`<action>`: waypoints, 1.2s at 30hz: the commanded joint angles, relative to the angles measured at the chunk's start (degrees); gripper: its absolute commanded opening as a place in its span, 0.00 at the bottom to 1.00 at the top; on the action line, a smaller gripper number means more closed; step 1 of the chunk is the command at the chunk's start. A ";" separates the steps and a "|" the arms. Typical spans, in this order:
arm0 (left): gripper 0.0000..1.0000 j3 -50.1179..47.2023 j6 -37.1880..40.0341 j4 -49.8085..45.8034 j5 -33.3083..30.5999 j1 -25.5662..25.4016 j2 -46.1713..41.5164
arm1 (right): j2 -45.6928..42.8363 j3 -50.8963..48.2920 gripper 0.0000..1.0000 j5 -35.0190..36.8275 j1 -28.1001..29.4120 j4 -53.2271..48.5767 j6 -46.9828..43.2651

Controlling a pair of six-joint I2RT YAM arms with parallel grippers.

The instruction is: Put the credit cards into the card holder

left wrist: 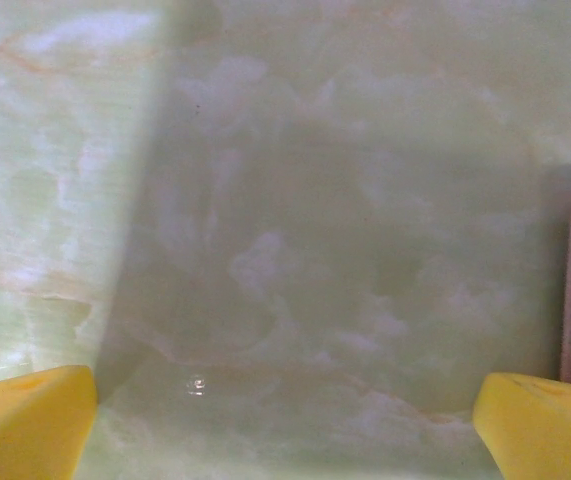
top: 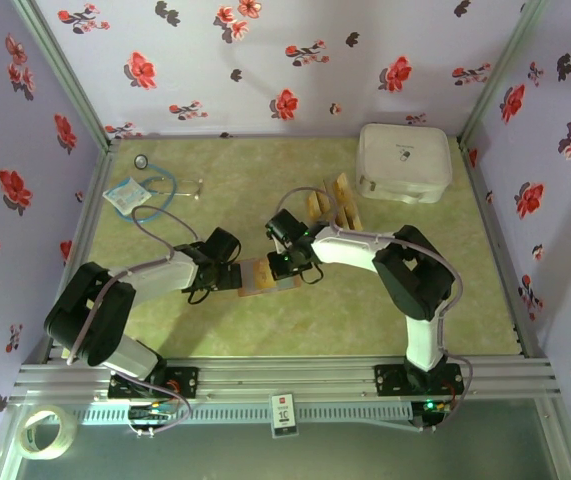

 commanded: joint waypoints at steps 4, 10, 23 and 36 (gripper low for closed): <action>1.00 -1.21 0.37 3.22 -0.42 0.35 2.08 | -4.95 -0.25 0.00 2.83 -2.53 -3.56 -1.77; 1.00 -1.31 0.45 3.43 -0.40 0.35 2.21 | -3.05 1.58 0.00 0.52 -2.13 -3.05 -1.18; 1.00 -0.98 0.73 3.69 -0.28 0.35 2.74 | 0.44 2.40 0.00 -1.44 -0.48 -0.10 0.94; 1.00 -1.49 0.69 3.97 0.05 0.34 2.78 | 2.89 4.32 0.00 -2.14 1.74 0.01 1.48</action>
